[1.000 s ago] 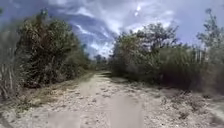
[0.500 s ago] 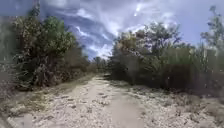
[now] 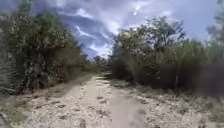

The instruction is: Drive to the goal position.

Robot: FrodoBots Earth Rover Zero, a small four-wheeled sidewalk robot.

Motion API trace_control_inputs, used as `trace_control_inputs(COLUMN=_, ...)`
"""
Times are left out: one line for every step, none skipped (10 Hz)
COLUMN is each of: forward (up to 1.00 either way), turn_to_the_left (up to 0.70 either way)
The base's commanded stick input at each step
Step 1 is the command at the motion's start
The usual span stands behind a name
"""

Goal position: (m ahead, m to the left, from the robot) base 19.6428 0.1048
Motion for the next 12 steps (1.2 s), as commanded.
trace_control_inputs(forward=0.7, turn_to_the_left=0.0)
trace_control_inputs(forward=0.7, turn_to_the_left=0.0)
trace_control_inputs(forward=0.7, turn_to_the_left=0.04)
trace_control_inputs(forward=0.7, turn_to_the_left=0.14)
trace_control_inputs(forward=0.7, turn_to_the_left=0.26)
trace_control_inputs(forward=0.7, turn_to_the_left=0.24)
trace_control_inputs(forward=0.7, turn_to_the_left=0.0)
trace_control_inputs(forward=0.7, turn_to_the_left=0.0)
trace_control_inputs(forward=0.7, turn_to_the_left=0.0)
trace_control_inputs(forward=0.7, turn_to_the_left=0.0)
trace_control_inputs(forward=0.7, turn_to_the_left=0.0)
trace_control_inputs(forward=0.7, turn_to_the_left=0.0)
